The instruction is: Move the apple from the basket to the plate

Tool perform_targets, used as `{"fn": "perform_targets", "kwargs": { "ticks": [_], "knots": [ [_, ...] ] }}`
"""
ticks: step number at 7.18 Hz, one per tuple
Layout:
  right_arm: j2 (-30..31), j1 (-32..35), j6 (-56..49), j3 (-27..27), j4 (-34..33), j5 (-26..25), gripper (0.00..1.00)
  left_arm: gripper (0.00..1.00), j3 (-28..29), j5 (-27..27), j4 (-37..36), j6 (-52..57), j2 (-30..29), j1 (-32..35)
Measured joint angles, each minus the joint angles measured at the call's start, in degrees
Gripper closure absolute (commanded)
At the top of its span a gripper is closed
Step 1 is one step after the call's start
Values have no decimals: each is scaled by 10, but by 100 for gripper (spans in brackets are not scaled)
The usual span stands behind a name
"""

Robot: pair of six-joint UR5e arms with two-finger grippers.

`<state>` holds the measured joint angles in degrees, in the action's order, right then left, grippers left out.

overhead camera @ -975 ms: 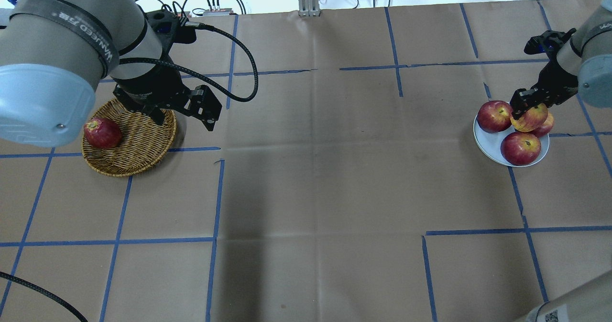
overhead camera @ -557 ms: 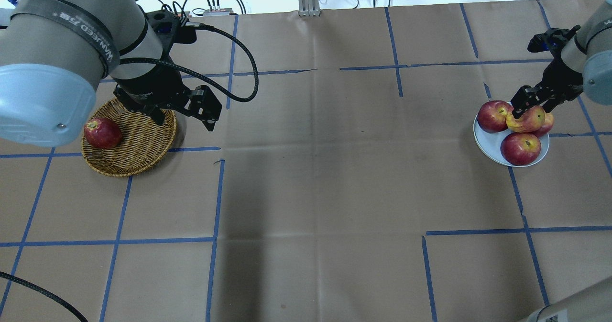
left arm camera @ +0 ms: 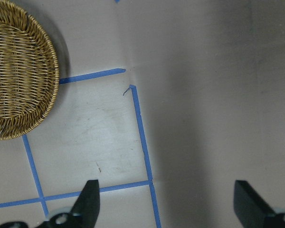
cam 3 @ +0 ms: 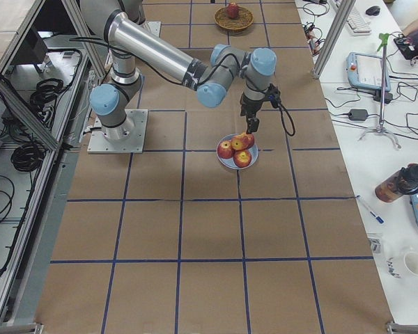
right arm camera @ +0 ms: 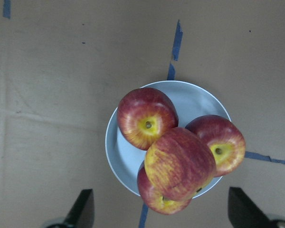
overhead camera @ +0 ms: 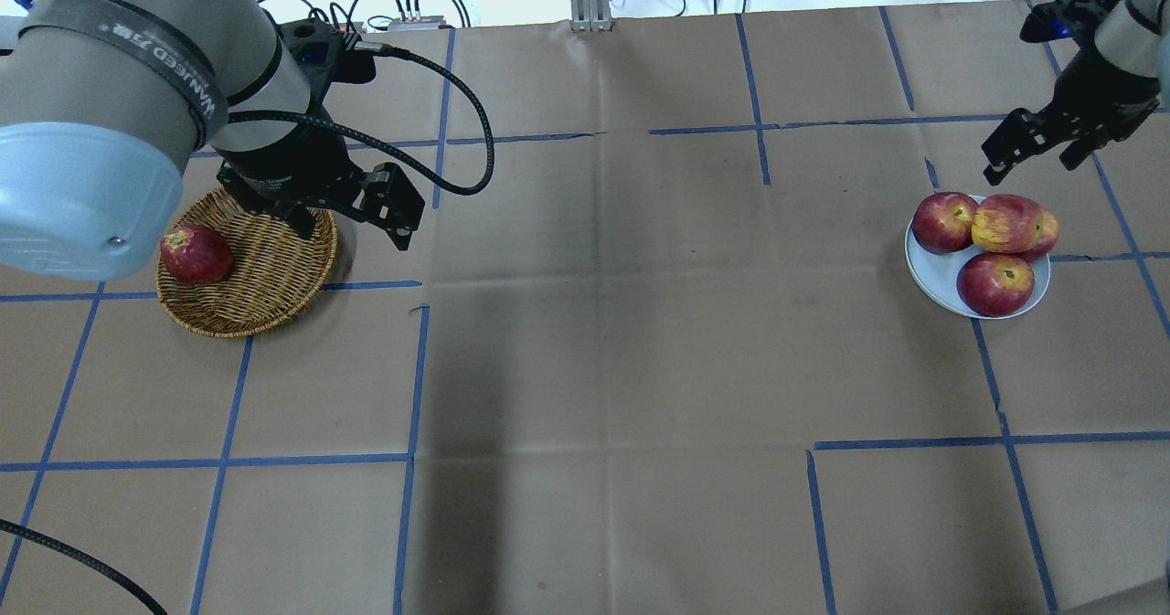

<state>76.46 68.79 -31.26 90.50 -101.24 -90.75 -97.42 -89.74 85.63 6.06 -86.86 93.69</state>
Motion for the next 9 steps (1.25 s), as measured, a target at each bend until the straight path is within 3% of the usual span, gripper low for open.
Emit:
{"fn": "perform_targets", "kwargs": {
  "ticks": [3,6,9],
  "knots": [
    [59,108,160,-42,104,-1,0,1,1,0,0,0,0,0],
    [94,199,256,-36,119,3,0,1,1,-1,1,0,0,0],
    [124,206,265,9,107,5,0,1,0,0,1,0,0,0]
  ]
}}
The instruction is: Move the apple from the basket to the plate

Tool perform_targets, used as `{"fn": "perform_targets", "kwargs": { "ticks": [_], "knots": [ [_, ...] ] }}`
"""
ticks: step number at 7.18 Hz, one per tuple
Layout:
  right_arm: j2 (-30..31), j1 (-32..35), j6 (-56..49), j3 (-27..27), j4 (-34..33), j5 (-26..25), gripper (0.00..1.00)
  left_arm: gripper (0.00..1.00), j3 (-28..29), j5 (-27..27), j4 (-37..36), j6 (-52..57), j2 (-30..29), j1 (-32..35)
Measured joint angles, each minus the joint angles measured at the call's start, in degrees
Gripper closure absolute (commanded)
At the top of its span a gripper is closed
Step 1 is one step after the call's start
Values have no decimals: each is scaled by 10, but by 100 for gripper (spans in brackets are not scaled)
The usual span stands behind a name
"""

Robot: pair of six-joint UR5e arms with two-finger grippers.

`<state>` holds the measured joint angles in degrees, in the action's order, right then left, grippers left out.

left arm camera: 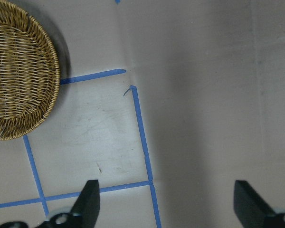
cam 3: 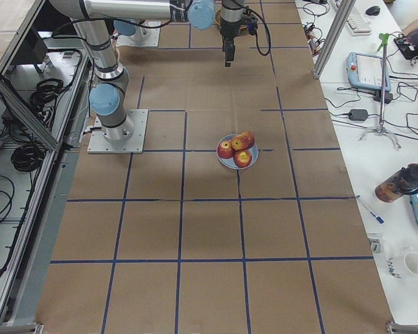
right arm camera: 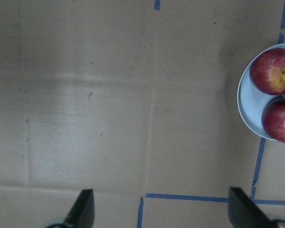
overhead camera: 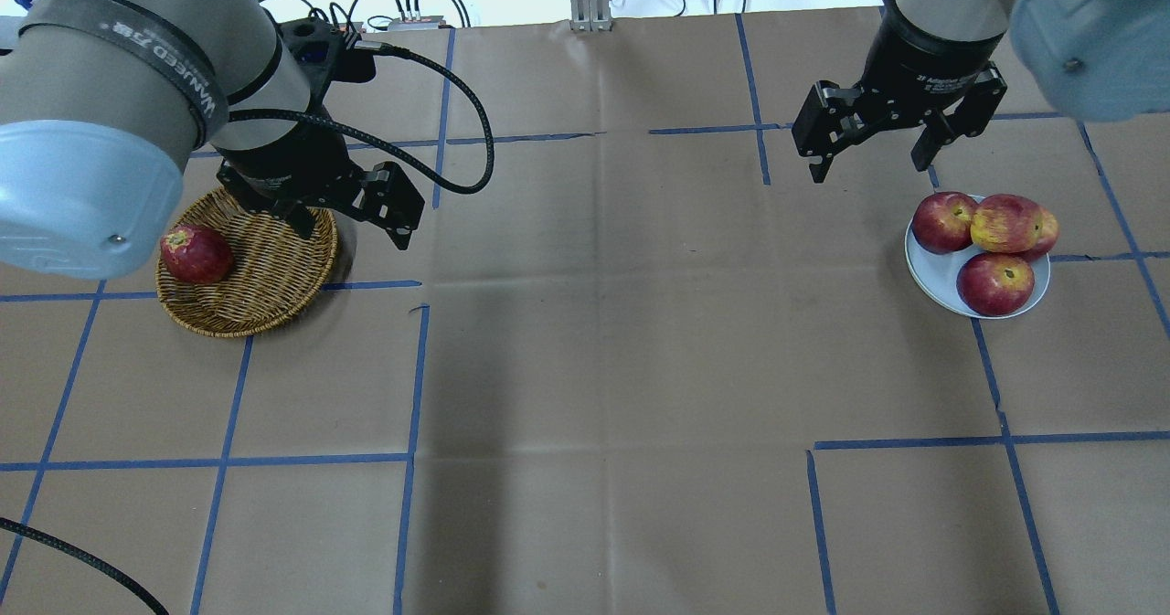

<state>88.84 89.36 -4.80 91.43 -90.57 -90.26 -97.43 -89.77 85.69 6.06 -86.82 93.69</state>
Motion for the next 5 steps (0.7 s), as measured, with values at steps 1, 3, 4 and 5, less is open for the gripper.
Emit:
{"fn": "perform_targets", "kwargs": {
  "ticks": [1,3,4,5],
  "knots": [
    [3,-1,1,4,-2,0,0,1,0,0,0,0,0,0],
    [4,-1,1,5,-3,1,0,1,0,0,0,1,0,0],
    [5,-1,1,5,-4,1,0,1,0,0,0,1,0,0],
    [5,-1,1,5,-4,1,0,1,0,0,0,1,1,0]
  ]
}}
